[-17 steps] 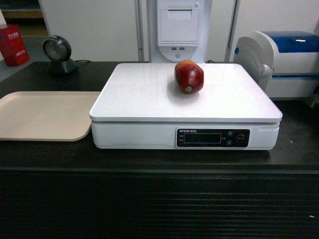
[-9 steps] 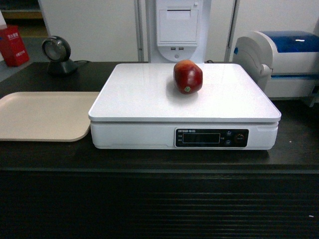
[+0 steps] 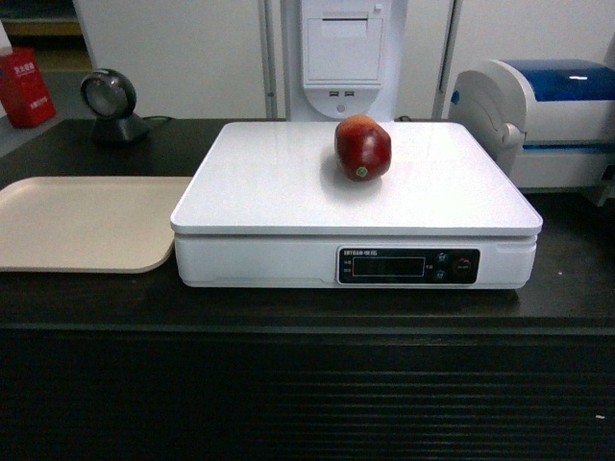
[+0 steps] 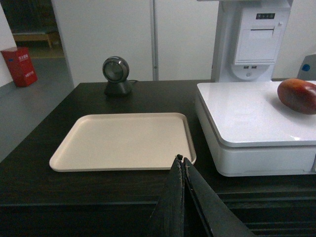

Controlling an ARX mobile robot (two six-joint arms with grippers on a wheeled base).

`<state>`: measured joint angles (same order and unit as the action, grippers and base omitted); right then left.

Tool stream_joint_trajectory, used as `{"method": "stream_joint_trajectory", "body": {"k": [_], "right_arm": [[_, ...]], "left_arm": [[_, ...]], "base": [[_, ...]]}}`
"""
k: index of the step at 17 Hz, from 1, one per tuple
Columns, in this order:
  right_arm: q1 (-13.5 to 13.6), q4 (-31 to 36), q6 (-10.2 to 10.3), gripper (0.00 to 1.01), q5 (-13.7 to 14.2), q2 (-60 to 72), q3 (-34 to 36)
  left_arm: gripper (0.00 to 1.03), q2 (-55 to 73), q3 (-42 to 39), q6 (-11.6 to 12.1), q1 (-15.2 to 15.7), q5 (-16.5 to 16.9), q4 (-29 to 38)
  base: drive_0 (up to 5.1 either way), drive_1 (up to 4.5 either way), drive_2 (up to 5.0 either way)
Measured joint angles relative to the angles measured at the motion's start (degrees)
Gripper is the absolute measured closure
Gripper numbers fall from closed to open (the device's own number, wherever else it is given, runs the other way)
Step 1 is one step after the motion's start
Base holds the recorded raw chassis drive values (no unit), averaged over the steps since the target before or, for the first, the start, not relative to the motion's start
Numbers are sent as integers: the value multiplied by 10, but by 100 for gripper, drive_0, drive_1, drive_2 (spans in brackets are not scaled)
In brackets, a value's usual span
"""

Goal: Place dark red mango on scale at checkout

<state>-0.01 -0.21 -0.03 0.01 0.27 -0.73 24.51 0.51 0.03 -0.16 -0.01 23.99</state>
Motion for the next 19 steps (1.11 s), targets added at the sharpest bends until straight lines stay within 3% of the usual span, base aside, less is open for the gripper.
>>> {"method": "stream_joint_trajectory", "body": {"k": [13, 15, 19], "right_arm": [[0, 0, 0, 3, 0, 0, 0], [0, 0, 0, 3, 0, 0, 0], [0, 0, 0, 3, 0, 0, 0]], "left_arm": [[101, -146, 0, 0, 0, 0, -141], [101, -215, 0, 0, 0, 2, -241], [101, -239, 0, 0, 0, 0, -243]], "base": [[0, 0, 0], [0, 0, 0], [0, 0, 0]]}}
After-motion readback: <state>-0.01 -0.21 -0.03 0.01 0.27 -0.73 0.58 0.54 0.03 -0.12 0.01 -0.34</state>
